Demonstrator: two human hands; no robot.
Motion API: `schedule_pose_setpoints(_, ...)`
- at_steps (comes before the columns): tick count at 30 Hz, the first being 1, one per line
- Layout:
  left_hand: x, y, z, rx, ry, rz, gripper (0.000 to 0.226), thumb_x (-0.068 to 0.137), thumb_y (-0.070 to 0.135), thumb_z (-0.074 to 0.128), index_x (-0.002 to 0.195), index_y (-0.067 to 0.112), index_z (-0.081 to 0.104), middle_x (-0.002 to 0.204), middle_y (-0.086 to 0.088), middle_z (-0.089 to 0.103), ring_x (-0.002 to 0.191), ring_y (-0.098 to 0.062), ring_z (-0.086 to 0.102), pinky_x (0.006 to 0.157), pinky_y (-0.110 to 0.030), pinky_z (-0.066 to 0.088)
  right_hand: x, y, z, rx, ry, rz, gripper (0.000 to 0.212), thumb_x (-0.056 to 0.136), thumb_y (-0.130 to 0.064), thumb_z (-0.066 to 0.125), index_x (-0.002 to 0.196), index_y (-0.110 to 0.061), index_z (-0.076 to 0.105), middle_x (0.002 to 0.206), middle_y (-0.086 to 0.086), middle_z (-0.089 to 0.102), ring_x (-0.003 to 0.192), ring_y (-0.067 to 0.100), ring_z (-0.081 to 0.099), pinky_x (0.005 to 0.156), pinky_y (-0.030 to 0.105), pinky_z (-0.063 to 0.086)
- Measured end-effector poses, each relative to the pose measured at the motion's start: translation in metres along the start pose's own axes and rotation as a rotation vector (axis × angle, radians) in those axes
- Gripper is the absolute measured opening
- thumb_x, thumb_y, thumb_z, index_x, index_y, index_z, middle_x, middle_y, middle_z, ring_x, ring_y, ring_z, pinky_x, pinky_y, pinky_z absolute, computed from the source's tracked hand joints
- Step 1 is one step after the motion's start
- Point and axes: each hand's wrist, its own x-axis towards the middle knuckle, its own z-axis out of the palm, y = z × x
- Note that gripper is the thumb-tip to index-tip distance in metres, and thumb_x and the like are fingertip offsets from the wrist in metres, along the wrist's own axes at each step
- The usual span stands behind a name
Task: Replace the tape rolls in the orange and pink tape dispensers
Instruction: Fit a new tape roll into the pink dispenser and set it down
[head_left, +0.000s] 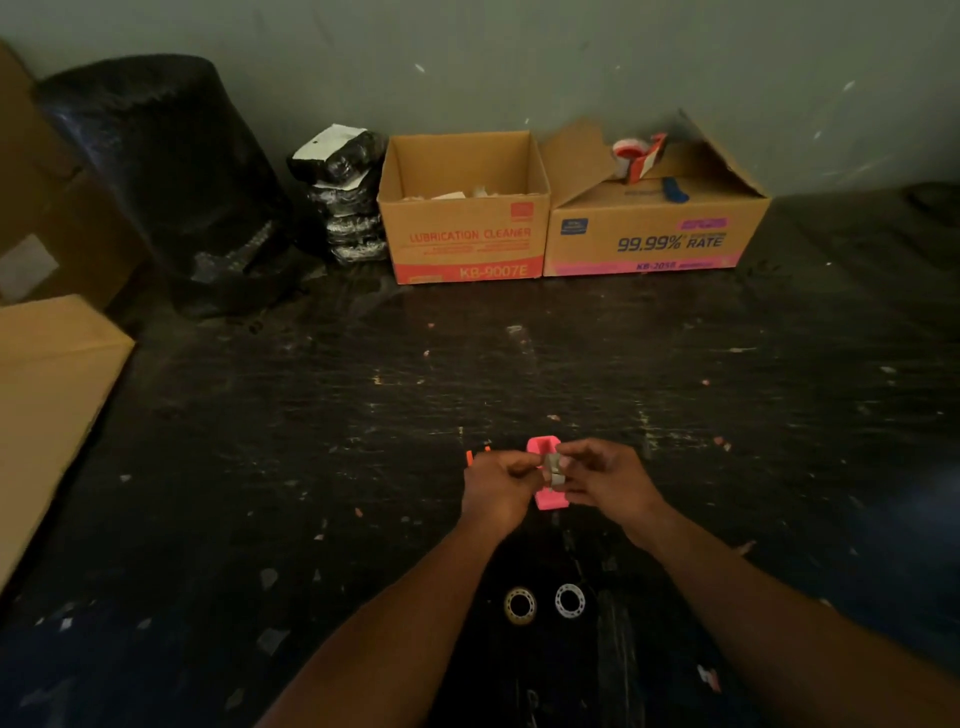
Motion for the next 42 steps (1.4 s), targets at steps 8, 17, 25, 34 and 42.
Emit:
schedule_pose_setpoints(8,0.027,-0.024,0.018,0.146,-0.083,0.005,0.031,0.097,0.009,0.06,0.122,0.02,0.074,0.109,0.013,0.072,0.089,0.005,0.064,0.078,-0.004,0.046,0.054,0.032,-0.001,-0.277,0.099,0.077,0.022,0.087,-0.016,0.073,0.109,-0.013,0.074,0.104,0.007,0.076,0.095,0.019,0.072,0.085,0.039,0.06)
schedule_pose_setpoints(17,0.051,-0.027,0.026,0.249,-0.133,0.008,0.033,0.093,0.011,0.056,0.113,0.025,0.078,0.104,0.0,0.08,0.092,-0.013,0.074,0.088,-0.042,0.059,0.079,0.036,0.003,-0.395,0.127,0.024,0.018,0.085,-0.018,0.076,0.103,-0.013,0.076,0.093,0.002,0.075,0.089,0.014,0.069,0.089,0.034,0.056)
schedule_pose_setpoints(25,0.054,-0.035,0.022,0.298,-0.127,0.071,0.033,0.091,0.011,0.057,0.114,0.023,0.077,0.101,-0.003,0.08,0.091,-0.017,0.074,0.087,-0.041,0.059,0.082,0.038,0.009,-0.473,0.114,0.008,0.019,0.088,-0.022,0.073,0.105,-0.015,0.078,0.102,0.003,0.077,0.091,0.013,0.069,0.079,0.021,0.051)
schedule_pose_setpoints(34,0.052,-0.031,0.026,0.326,-0.163,0.039,0.032,0.092,0.011,0.057,0.117,0.022,0.075,0.098,-0.004,0.079,0.087,-0.017,0.074,0.084,-0.044,0.06,0.082,0.034,0.008,-0.492,0.141,0.039,0.018,0.089,-0.032,0.071,0.096,-0.017,0.078,0.092,0.0,0.076,0.086,0.01,0.069,0.075,0.02,0.05)
schedule_pose_setpoints(42,0.052,-0.022,0.023,0.573,-0.226,0.14,0.035,0.094,0.013,0.058,0.129,0.018,0.064,0.121,-0.011,0.066,0.107,-0.024,0.066,0.092,-0.042,0.057,0.085,0.032,0.012,-0.55,0.148,0.074,0.017,0.09,-0.035,0.069,0.092,-0.02,0.077,0.086,-0.001,0.074,0.082,0.012,0.07,0.075,0.028,0.056)
